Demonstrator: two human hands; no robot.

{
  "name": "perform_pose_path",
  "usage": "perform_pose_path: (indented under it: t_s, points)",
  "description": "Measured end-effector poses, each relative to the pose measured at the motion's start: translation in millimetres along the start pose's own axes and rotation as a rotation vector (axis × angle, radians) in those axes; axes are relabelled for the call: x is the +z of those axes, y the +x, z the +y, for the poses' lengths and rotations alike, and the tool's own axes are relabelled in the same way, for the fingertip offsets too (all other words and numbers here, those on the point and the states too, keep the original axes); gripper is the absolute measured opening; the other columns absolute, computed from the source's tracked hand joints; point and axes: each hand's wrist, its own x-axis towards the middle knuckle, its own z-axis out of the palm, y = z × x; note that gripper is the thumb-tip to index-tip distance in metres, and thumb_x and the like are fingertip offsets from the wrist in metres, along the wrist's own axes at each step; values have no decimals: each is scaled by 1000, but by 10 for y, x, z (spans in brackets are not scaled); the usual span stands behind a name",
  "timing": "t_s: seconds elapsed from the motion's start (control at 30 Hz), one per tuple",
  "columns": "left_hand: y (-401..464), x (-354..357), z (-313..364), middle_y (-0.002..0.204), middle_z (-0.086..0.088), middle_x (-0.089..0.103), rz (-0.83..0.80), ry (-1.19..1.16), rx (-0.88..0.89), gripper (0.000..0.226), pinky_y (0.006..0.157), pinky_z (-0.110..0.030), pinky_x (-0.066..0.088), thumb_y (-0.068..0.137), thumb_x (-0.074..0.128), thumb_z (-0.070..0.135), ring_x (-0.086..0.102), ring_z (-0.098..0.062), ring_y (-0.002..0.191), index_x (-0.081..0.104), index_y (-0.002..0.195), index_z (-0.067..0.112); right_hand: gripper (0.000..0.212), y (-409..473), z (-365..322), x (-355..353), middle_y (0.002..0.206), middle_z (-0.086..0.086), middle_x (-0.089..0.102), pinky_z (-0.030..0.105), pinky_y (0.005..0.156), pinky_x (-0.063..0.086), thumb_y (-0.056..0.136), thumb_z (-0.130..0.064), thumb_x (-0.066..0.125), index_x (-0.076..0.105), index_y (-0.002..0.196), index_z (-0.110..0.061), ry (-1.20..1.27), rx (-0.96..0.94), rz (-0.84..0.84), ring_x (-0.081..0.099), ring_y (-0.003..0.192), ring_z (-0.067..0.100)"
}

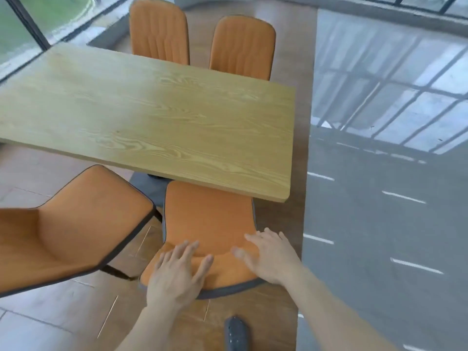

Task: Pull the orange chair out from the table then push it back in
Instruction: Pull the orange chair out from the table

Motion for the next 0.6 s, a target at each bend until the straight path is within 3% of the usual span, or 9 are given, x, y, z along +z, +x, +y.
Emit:
perform_pose_path:
  t_s: [0.03, 0.1, 0.17, 0.23, 0.4, 0.6]
  points:
    - [22, 41, -26, 141, 11, 55, -7, -3, 13, 85, 100, -43, 48, 82, 4, 89, 53, -20, 126, 54, 134, 43, 108, -16, -20, 125, 158, -1, 50, 54, 127, 15, 77, -98, 5, 51, 151, -34, -2, 17, 0, 34, 151, 24]
    - [72, 89, -66, 118, 13, 64, 16, 8, 54, 81, 76, -39, 53, 83, 6, 90, 63, -19, 103, 61, 116, 41, 94, -10, -46, 312, 132, -8, 70, 53, 121, 30, 82, -95, 10, 67, 133, -40, -13, 59, 100, 57, 130, 21]
    - [89, 120, -115, 96, 13, 68, 64, 40, 118, 75, 63, -36, 47, 85, 8, 88, 63, -17, 84, 64, 100, 39, 88, 10, -87, 409, 113, -14, 76, 46, 105, 46, 80, -96, 11, 73, 118, -48, 4, 104, 208, 65, 113, 19]
    - [75, 119, -145, 75, 13, 63, 100, 48, 162, 73, 55, -33, 39, 87, 9, 87, 57, -15, 67, 62, 83, 36, 79, 22, -99, 449, 107, -17, 76, 39, 87, 52, 79, -95, 13, 74, 110, -54, 13, 103, 257, 67, 107, 18]
    - [79, 26, -367, 65, 8, 63, 42, 31, 260, 70, 61, -37, 51, 87, 14, 86, 59, -17, 63, 58, 74, 34, 94, -74, -274, 645, 104, -15, 77, 37, 78, 51, 76, -99, 2, 76, 108, -51, 36, 145, 367, 68, 105, 20]
    - [8, -154, -819, 57, 7, 57, 34, 47, 359, 64, 59, -36, 50, 86, 14, 86, 56, -13, 58, 44, 63, 35, 95, -276, -763, 992, 103, -14, 78, 32, 66, 38, 76, -98, 0, 77, 106, -51, 41, 193, 481, 70, 97, 18]
